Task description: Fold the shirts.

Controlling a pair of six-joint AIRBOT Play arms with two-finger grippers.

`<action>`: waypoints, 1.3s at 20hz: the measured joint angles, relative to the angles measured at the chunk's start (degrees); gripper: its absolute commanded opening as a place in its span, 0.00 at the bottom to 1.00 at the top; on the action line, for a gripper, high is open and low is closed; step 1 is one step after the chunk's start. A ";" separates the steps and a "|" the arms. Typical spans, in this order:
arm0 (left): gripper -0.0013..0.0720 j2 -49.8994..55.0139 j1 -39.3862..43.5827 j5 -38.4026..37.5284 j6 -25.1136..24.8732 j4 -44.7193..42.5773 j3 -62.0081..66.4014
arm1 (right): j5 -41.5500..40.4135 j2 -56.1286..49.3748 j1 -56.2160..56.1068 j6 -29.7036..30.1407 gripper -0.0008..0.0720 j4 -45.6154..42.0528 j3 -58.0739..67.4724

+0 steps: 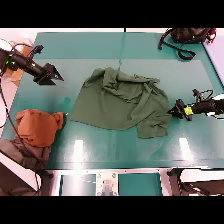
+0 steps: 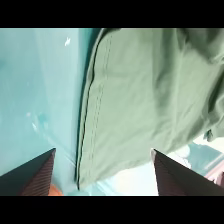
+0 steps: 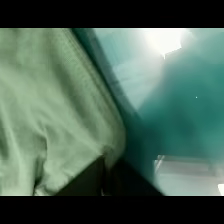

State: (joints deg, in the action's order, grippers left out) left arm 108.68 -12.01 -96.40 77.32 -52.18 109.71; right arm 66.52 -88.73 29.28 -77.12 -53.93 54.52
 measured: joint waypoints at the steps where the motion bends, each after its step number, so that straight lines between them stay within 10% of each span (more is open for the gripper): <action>1: 0.94 0.00 0.00 -0.92 0.70 -0.55 -0.02 | -0.35 -0.72 -0.09 0.70 0.03 0.79 0.87; 14: 0.89 -4.22 8.68 -5.88 7.32 -7.06 -10.69 | -3.54 -2.40 10.38 3.80 0.03 1.77 7.50; 26: 0.89 -24.94 22.75 34.49 8.70 9.46 -64.24 | -6.91 -2.40 10.80 6.75 0.03 2.45 6.97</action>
State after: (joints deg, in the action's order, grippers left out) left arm 83.74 10.74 -61.91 86.02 -42.72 45.47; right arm 59.61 -91.13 40.07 -70.37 -51.48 61.49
